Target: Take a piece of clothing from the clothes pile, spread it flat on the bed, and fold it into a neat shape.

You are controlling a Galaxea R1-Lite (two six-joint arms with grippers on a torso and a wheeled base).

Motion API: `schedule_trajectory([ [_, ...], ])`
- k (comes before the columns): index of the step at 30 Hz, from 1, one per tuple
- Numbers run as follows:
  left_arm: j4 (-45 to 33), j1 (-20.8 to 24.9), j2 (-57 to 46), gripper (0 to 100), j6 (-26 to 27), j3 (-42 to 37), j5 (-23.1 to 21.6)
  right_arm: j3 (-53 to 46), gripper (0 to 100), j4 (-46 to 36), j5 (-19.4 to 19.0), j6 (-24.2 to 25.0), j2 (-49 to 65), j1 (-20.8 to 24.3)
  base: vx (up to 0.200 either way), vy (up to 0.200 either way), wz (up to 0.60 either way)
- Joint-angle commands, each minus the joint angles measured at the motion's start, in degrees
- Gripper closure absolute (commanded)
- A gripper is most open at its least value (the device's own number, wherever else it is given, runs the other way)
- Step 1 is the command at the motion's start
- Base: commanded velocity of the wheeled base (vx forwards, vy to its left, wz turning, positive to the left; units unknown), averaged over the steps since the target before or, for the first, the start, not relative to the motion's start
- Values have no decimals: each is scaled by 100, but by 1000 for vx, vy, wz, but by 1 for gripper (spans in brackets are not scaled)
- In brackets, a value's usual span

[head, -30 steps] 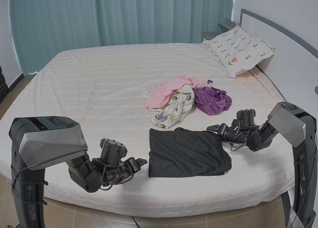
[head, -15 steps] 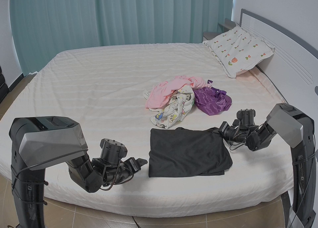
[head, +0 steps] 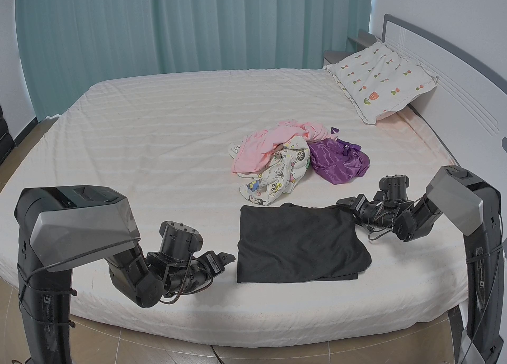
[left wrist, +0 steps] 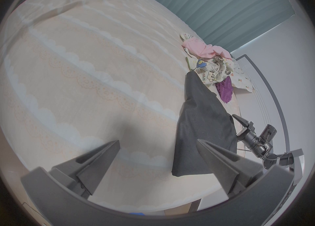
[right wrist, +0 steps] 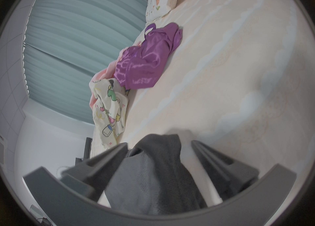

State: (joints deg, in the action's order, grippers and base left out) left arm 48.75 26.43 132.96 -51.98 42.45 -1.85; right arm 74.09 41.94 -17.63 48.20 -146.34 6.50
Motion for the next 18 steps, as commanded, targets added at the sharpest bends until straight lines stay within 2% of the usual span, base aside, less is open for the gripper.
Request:
schedule_trajectory([
  [1, 3, -15, -16, 0, -14, 0, -8, -27, 0, 8, 277, -4, 96, -87, 0, 0, 0],
  [5, 3, -68, -174, 0, 30, 79, 18, -167, 0, -1, 585, -4, 369, -272, 0, 0, 0],
  [12, -41, -542, -1519, 0, 206, 53, 18, -1178, 0, 34, 647, -4, 1705, -562, 0, 0, 0],
  [13, -76, -701, -2020, 0, 382, -114, 18, -1670, 0, 43, 655, -56, 2320, -606, 0, 0, 0],
  [16, -23, -806, -2609, 0, 689, -474, 62, -2540, 0, 219, 673, -320, 3199, -615, 0, 0, 0],
  [18, -23, -903, -3180, 0, 865, -729, 317, -3279, 0, 570, 682, -654, 3885, -615, 0, 0, 0],
])
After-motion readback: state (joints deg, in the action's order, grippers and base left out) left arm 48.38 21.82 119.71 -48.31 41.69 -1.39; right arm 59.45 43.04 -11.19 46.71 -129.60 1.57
